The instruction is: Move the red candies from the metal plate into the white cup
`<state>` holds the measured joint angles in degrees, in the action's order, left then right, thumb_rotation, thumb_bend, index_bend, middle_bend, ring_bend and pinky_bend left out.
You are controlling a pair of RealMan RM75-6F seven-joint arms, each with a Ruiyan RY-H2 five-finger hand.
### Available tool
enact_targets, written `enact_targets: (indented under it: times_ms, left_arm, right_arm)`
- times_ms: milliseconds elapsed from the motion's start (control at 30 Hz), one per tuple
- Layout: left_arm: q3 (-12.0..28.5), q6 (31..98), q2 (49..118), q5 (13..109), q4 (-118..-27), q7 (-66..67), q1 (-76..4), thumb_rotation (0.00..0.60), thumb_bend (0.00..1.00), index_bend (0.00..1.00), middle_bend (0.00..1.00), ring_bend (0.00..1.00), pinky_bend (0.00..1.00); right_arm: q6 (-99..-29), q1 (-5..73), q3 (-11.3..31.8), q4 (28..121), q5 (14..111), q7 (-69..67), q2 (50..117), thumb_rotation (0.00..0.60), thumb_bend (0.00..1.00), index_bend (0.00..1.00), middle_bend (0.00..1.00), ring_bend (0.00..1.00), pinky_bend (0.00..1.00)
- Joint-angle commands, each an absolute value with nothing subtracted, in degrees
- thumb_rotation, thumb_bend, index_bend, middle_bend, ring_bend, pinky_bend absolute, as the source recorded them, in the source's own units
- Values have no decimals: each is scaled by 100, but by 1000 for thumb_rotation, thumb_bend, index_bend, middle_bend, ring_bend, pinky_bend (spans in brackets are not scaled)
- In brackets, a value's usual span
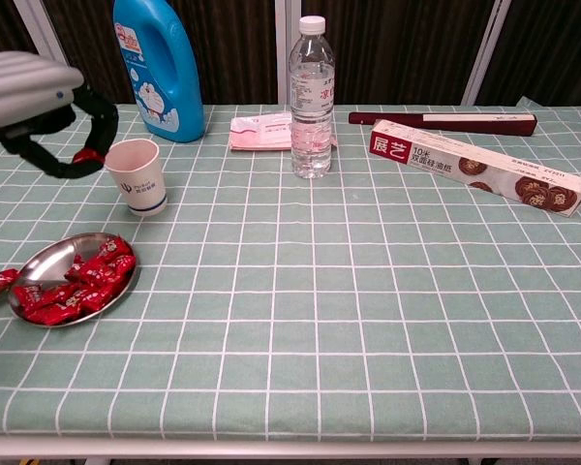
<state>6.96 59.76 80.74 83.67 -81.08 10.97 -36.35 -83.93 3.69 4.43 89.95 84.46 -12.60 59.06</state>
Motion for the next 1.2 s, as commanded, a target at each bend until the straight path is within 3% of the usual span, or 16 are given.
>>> enact_targets:
  times_ms: [33, 300, 600, 833, 1033, 1200]
  left_arm:
    - [927, 5791, 8217, 8158, -7911, 1021, -3864, 600, 496, 680, 750, 926, 1000]
    - [1142, 5231, 8630, 7598, -7239, 1210, -4277, 600, 486, 640, 680, 922, 1000]
    - [1066, 5053, 8815, 7254, -6919, 1494, -4358, 600, 401, 505, 554, 908, 1000]
    - [965, 5365, 8656, 7225, -7230, 1740, -4200, 600, 318, 397, 421, 882, 1000]
    - [707, 6173, 8242, 7752, -7899, 1581, -3779, 600, 288, 386, 413, 879, 1000]
    - [199, 6589, 7973, 8498, -8291, 1264, -3477, 600, 288, 431, 441, 879, 1000]
  right_arm:
    - [-8388, 364, 443, 8980, 8433, -1274, 5909, 600, 113, 63, 135, 0, 270]
    - [-8354, 340, 453, 8925, 8348, -1315, 5919, 600, 113, 63, 135, 0, 272]
    - [-8324, 343, 467, 8916, 8319, -1320, 5921, 600, 114, 61, 135, 0, 281]
    - [-8314, 355, 471, 8930, 8342, -1310, 5919, 600, 113, 61, 136, 0, 283]
    - [-8327, 375, 472, 8955, 8400, -1287, 5921, 600, 114, 59, 136, 0, 285]
    - [-8330, 388, 473, 8987, 8421, -1242, 5929, 600, 114, 59, 136, 1, 289]
